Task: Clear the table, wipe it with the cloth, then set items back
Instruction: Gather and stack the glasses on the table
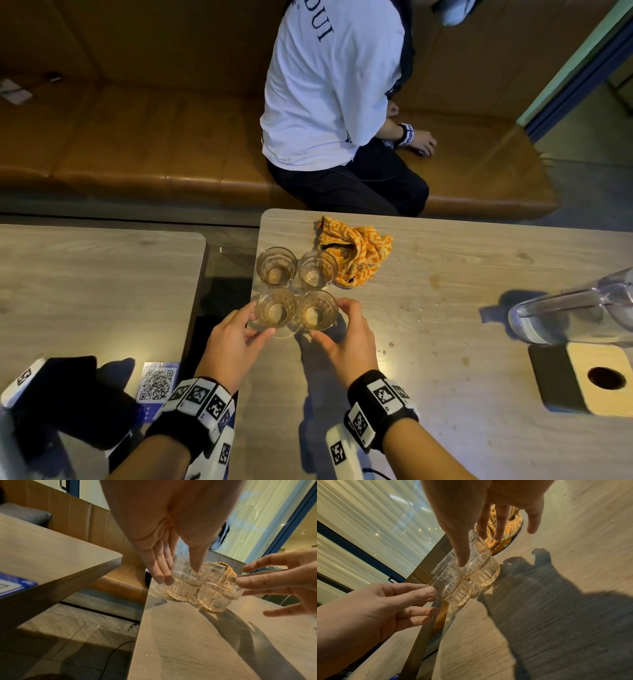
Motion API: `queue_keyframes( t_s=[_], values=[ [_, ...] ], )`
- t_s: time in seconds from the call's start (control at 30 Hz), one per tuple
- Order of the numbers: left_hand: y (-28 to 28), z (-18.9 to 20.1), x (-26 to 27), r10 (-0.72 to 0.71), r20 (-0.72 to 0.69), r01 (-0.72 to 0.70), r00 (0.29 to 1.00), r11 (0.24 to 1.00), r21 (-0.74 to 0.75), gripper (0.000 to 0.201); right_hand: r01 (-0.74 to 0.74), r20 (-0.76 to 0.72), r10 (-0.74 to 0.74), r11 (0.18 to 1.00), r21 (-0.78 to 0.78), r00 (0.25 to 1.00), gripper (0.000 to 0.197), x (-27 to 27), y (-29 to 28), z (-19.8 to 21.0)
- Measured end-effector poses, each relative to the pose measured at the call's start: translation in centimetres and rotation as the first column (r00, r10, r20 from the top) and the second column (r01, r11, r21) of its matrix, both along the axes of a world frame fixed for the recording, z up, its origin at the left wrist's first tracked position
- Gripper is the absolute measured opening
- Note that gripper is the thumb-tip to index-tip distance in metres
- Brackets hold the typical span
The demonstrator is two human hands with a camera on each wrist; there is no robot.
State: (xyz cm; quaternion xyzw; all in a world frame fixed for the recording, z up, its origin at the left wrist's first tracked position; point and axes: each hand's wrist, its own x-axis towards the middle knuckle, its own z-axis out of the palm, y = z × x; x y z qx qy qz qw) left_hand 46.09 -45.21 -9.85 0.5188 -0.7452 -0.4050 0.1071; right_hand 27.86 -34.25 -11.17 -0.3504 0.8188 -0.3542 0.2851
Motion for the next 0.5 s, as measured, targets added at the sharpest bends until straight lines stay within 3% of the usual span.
queue_keyframes(
  t_s=[0.23,0.33,0.4,0.5],
  values=[
    [1.0,1.1,-0.2,0.004,0.061,-0.004,0.998,1.000,0.000,0.071,-0.078,0.031,0.079,0.997,-0.019,0.996,0.075,-0.2,0.8,1.3],
    [2.4,2.4,-0.8,0.025,0.056,-0.020,0.998,0.996,-0.088,0.071,-0.120,0.027,0.121,0.993,-0.009,0.992,0.078,-0.9,1.9,2.7],
    [3.9,3.7,-2.0,-0.039,0.010,0.040,0.999,0.985,-0.168,0.066,-0.138,0.022,0.138,0.990,-0.026,0.990,0.073,-1.8,3.4,4.1],
    [6.8,5.8,-5.5,-0.251,-0.100,0.214,0.963,0.934,-0.285,0.046,-0.151,-0.034,0.148,0.983,-0.106,0.988,0.064,-4.1,7.5,6.8]
  ],
)
